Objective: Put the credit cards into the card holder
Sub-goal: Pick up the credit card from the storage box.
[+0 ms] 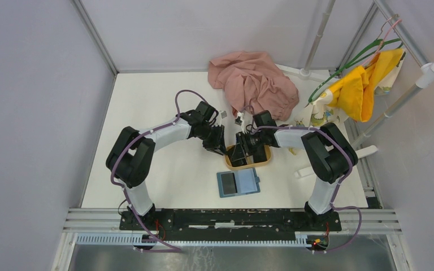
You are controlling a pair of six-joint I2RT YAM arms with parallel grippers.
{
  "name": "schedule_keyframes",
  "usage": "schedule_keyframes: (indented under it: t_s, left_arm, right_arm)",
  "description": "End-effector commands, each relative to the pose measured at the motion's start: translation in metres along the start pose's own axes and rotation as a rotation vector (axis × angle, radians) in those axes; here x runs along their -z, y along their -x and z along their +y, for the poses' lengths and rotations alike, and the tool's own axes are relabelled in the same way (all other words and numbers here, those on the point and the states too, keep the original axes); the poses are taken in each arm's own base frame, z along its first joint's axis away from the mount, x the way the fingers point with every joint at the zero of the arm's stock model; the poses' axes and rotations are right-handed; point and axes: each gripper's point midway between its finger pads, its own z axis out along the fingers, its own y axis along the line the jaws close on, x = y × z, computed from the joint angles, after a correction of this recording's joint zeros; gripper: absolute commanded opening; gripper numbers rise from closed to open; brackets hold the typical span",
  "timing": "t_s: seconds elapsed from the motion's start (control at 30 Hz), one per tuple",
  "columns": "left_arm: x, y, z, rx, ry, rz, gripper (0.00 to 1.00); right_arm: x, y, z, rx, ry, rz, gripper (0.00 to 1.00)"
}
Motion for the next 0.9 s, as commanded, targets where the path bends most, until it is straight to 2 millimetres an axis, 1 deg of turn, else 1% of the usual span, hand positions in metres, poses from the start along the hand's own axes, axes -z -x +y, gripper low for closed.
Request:
schedule_keyframes:
  t_s: [0.0, 0.17, 0.27, 0.33, 0.43, 0.6, 0.87]
  left_arm:
    - [0.004, 0.018, -0.022, -0.029, -0.076, -0.042, 0.25]
    - [0.004, 0.018, -0.022, -0.029, -0.079, -0.041, 0.25]
    - [0.004, 0.018, -0.023, -0.031, -0.081, -0.042, 0.26]
    - [0.005, 0.018, -0.024, -0.032, -0.083, -0.042, 0.26]
    - [0.005, 0.018, -0.024, -0.032, -0.084, -0.042, 0.26]
    - [0.005, 0.018, -0.025, -0.033, -0.087, -0.041, 0.26]
    - [0.004, 0.018, -0.025, -0.031, -0.091, -0.038, 0.26]
  right_arm:
    - [0.007, 0.016, 0.005, 0.029, 0.018, -0.027, 0.22]
    - [0.020, 0.024, 0.002, 0.002, 0.033, -0.065, 0.03]
    - [0.025, 0.026, -0.001, -0.025, 0.049, -0.083, 0.01]
    - [0.026, 0.026, -0.001, -0.033, 0.057, -0.087, 0.02]
    - [0.026, 0.025, 0.000, -0.043, 0.088, -0.090, 0.10]
    - [0.029, 0.025, 0.004, -0.054, 0.120, -0.093, 0.20]
    - [0.032, 0.025, 0.001, -0.071, 0.127, -0.097, 0.23]
